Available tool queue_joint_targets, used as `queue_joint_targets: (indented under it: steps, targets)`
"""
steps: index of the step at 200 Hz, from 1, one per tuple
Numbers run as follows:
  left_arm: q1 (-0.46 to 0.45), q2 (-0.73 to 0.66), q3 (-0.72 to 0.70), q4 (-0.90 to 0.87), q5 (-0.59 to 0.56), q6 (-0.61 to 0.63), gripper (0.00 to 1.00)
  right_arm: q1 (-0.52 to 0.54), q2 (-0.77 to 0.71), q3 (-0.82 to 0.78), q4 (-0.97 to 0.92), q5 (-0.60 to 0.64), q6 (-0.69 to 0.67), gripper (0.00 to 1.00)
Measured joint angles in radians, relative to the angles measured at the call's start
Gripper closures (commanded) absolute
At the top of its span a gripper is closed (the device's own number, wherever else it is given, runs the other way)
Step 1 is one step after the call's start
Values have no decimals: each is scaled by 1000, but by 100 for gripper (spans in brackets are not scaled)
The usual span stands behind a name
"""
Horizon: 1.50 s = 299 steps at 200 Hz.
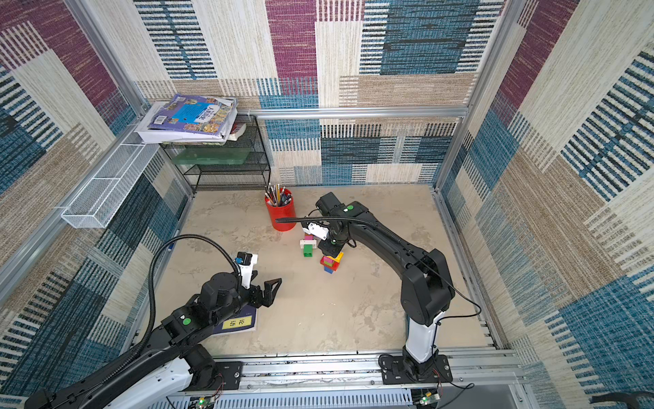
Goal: Assemble the letter f with lego
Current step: Assemble the lego brick with the lego brick.
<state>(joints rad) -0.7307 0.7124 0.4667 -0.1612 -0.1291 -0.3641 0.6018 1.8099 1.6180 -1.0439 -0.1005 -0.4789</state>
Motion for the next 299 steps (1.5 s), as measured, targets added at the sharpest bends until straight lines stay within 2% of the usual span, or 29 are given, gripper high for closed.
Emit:
queue_joint_targets:
  steps: [299]
  targets:
    - [0, -1, -7, -1, -3, -3, 1, -10, 35, -5, -2, -19, -12, 89]
